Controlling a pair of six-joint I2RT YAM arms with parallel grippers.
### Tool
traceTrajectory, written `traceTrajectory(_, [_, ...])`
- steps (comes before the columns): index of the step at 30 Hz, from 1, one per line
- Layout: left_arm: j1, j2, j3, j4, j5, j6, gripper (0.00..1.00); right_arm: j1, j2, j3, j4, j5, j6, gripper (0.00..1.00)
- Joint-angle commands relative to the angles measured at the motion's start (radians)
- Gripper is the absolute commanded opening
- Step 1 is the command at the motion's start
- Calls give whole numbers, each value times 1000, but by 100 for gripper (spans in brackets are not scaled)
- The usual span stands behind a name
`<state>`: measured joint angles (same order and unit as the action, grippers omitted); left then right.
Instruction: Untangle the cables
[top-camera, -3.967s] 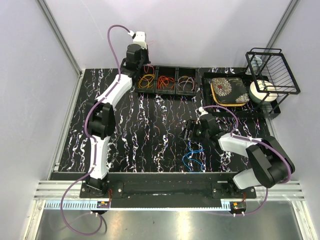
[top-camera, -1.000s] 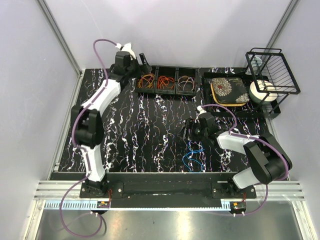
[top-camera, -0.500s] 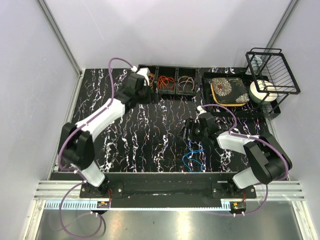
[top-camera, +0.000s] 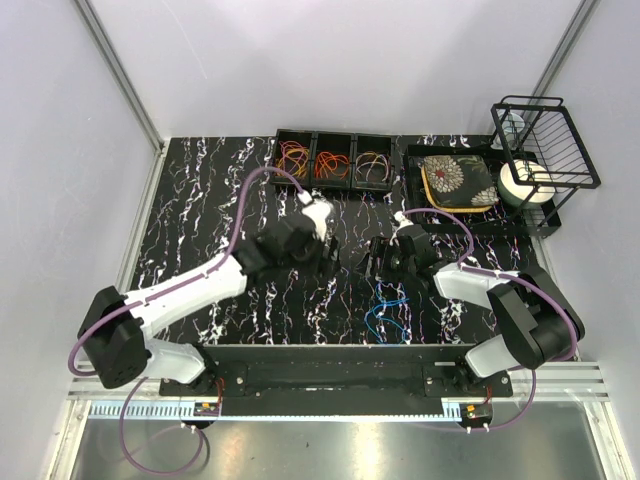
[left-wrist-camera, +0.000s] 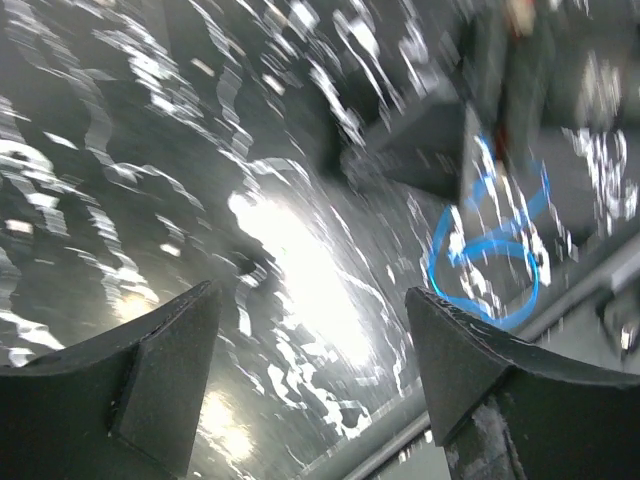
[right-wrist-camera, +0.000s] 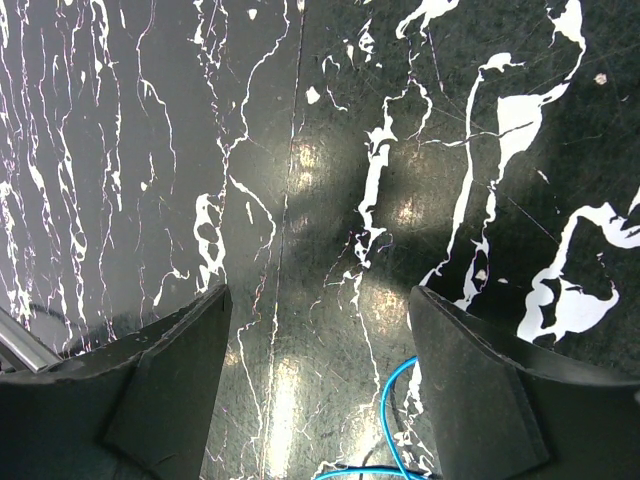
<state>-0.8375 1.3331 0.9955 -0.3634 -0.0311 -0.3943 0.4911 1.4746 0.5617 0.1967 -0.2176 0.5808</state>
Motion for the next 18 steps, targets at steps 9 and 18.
traceTrajectory(9, [-242,141,-29,158,68,32,73,6,-23,4,9,43,1,79])
traceTrajectory(18, [-336,325,69,202,48,38,73,6,21,41,-39,73,16,79])
